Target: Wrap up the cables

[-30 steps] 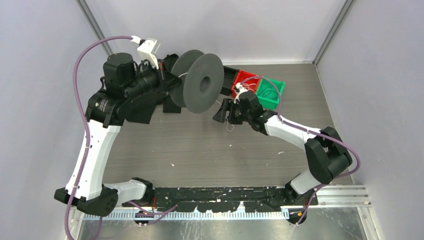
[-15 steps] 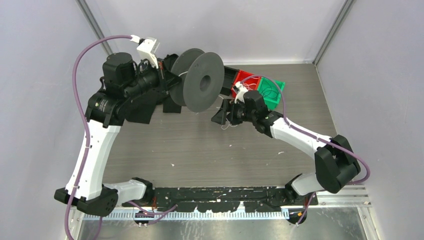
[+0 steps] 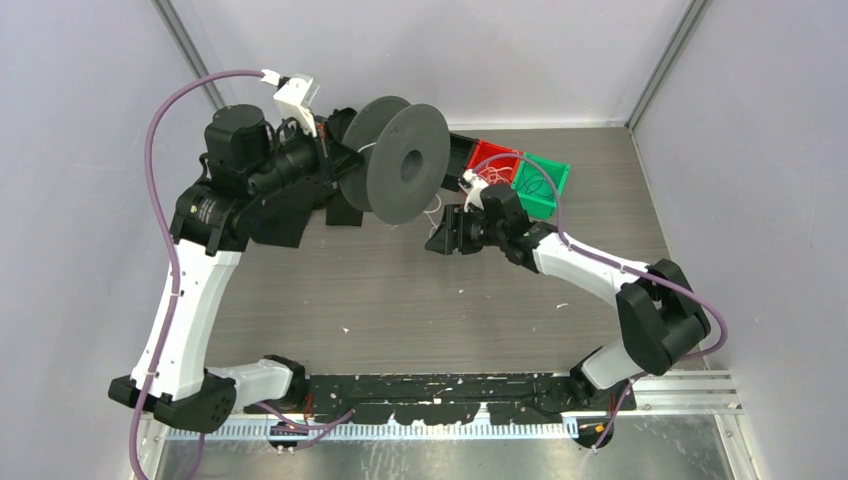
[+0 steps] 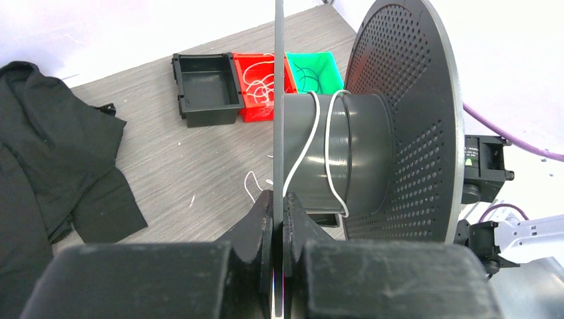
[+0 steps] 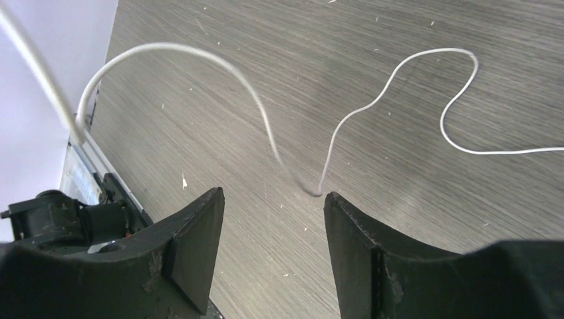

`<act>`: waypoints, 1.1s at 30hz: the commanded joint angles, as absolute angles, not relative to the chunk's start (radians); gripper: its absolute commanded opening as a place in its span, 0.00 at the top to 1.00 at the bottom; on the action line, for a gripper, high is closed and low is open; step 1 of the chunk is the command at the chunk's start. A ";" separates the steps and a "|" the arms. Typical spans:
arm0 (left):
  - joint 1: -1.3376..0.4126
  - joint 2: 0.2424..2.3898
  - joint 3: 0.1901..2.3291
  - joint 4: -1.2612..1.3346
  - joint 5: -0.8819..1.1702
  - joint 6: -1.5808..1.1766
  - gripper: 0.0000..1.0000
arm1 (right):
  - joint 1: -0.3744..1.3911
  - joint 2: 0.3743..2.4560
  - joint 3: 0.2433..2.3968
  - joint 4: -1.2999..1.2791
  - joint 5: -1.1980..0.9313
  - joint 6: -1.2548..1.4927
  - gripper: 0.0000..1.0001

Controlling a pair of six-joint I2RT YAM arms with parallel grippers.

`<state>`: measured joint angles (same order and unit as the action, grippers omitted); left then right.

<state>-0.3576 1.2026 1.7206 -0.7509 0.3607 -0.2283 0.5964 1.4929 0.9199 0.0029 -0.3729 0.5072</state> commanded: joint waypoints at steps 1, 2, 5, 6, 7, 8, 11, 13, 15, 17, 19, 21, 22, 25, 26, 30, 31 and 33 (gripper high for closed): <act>-0.351 1.177 1.773 -0.632 0.395 -0.238 1.00 | 0.603 1.513 0.940 0.092 -0.312 0.518 0.38; -0.351 1.177 1.774 -0.633 0.395 -0.239 1.00 | 0.602 1.517 0.940 0.103 -0.305 0.522 0.38; -0.350 1.178 1.778 -0.637 0.395 -0.239 1.00 | 0.602 1.532 0.946 0.126 -0.287 0.526 0.38; -0.350 1.179 1.779 -0.636 0.396 -0.239 1.00 | 0.603 1.539 0.949 0.129 -0.282 0.526 0.36; -0.350 1.177 1.779 -0.638 0.396 -0.239 1.00 | 0.602 1.544 0.951 0.137 -0.280 0.525 0.35; -0.351 1.177 1.781 -0.638 0.397 -0.239 1.00 | 0.602 1.549 0.950 0.148 -0.279 0.525 0.35; -0.350 1.177 1.782 -0.639 0.398 -0.240 1.00 | 0.603 1.566 0.949 0.172 -0.281 0.530 0.34; -0.350 1.175 1.780 -0.636 0.402 -0.244 1.00 | 0.602 1.581 0.952 0.189 -0.295 0.539 0.39; -0.350 1.176 1.775 -0.633 0.405 -0.250 1.00 | 0.602 1.599 0.953 0.222 -0.301 0.562 0.49; -0.351 1.182 1.772 -0.629 0.397 -0.261 1.00 | 0.603 1.625 0.954 0.278 -0.283 0.599 0.65; -0.350 1.193 1.772 -0.624 0.381 -0.280 1.00 | 0.603 1.655 0.967 0.314 -0.284 0.627 0.84; -0.350 1.204 1.776 -0.617 0.363 -0.305 1.00 | 0.603 1.669 0.971 0.319 -0.297 0.649 0.97; -0.350 1.207 1.778 -0.610 0.350 -0.320 1.00 | 0.601 1.666 0.967 0.311 -0.300 0.652 0.99; -0.350 1.235 1.779 -0.578 0.246 -0.375 1.00 | 0.610 1.631 0.942 0.244 -0.296 0.649 1.00; -0.350 1.253 1.782 -0.574 0.183 -0.401 1.00 | 0.621 1.612 0.918 0.239 -0.293 0.649 0.99; -0.351 1.305 1.747 -0.557 -0.074 -0.520 1.00 | 0.707 1.516 0.901 0.086 -0.226 0.578 0.99; -0.353 1.309 1.724 -0.540 -0.125 -0.533 1.00 | 0.744 1.486 0.913 0.027 -0.189 0.552 0.99; -0.365 1.310 1.677 -0.498 -0.234 -0.556 1.00 | 0.812 1.439 0.949 -0.086 -0.128 0.513 1.00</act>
<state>-0.3576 1.3144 1.7203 -0.6685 0.0490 -0.4423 0.6964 1.5723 0.8959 0.0975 -0.2398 0.6029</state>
